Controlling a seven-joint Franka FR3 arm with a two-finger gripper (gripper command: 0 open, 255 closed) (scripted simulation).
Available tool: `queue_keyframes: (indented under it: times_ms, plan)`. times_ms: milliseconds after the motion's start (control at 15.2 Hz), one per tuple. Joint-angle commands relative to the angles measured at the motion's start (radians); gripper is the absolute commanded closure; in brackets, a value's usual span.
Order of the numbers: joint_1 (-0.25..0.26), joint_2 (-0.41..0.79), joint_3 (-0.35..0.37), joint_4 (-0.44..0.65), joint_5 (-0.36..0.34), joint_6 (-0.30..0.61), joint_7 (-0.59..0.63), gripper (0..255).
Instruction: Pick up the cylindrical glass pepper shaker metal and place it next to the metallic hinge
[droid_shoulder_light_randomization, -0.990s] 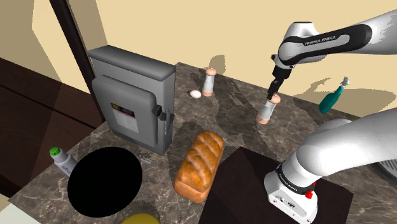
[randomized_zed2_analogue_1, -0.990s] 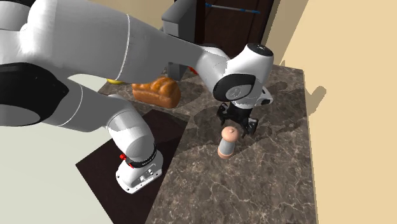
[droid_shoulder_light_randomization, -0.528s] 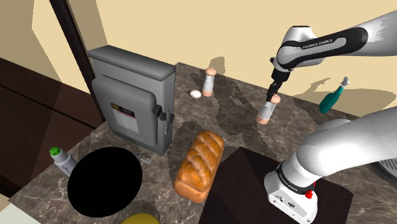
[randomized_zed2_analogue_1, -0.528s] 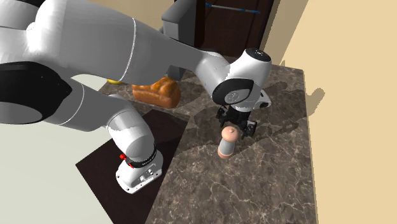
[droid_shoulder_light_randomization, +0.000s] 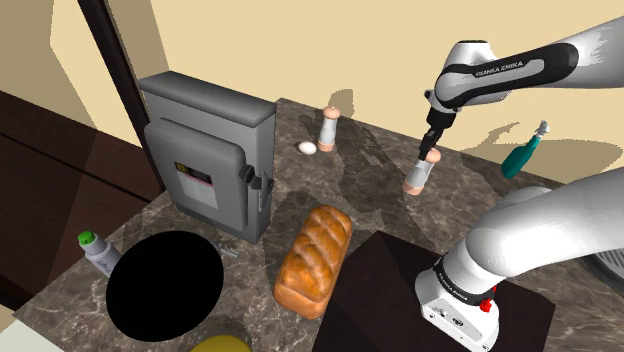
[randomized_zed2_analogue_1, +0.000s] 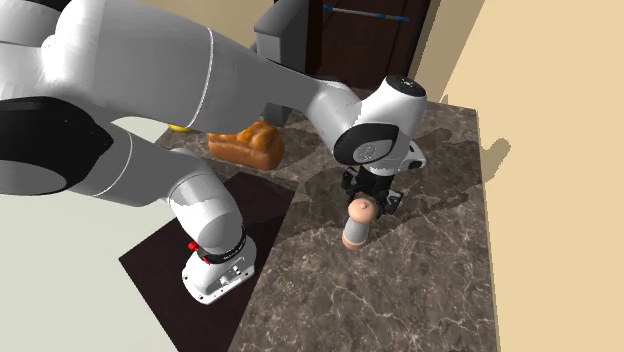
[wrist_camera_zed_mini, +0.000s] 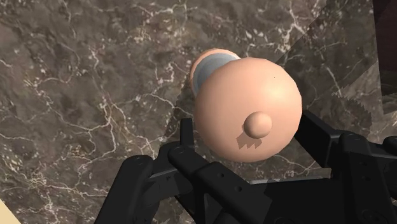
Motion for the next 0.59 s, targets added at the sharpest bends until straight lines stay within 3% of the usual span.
queue_keyframes:
  times_ms: [0,198,528]
  plan:
    - [0.0,0.0,0.0,0.0,0.0,0.0,0.0,255]
    - [0.0,0.001,0.0,0.0,0.0,0.0,0.0,255]
    - [-0.002,-0.039,0.021,0.041,0.006,-0.08,0.0,255]
